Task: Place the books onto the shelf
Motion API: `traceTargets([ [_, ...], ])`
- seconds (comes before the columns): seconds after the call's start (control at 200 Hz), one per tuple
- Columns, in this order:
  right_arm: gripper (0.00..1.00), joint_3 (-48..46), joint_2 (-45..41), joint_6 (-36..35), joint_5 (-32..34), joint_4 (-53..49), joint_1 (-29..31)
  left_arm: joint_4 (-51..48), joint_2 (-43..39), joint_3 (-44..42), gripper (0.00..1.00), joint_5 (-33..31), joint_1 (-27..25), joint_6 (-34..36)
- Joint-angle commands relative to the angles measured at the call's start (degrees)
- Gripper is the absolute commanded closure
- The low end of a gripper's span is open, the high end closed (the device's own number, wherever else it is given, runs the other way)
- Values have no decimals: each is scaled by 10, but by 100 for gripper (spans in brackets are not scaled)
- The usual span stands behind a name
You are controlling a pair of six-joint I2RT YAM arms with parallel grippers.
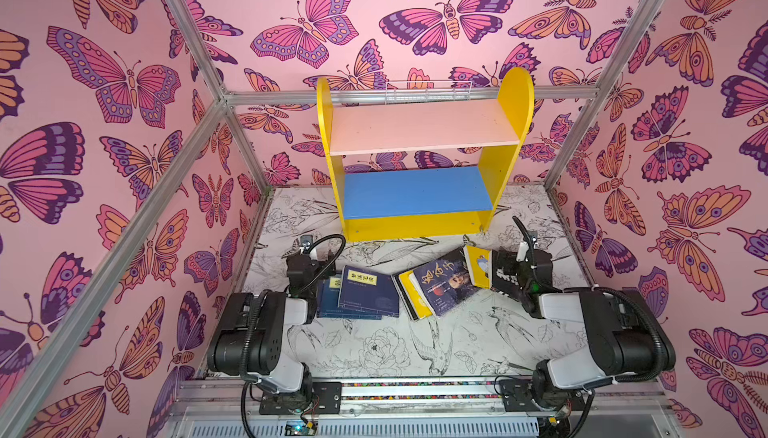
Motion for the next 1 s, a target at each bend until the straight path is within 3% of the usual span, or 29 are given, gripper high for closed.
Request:
traceTargets([
  [0.0,1,10,-6,0,-9,-2,-2,4,1,5,2,12,2,6],
  [0.996,1,12,-5,4,-8,-6,-3,5,1,5,2,12,2,6],
])
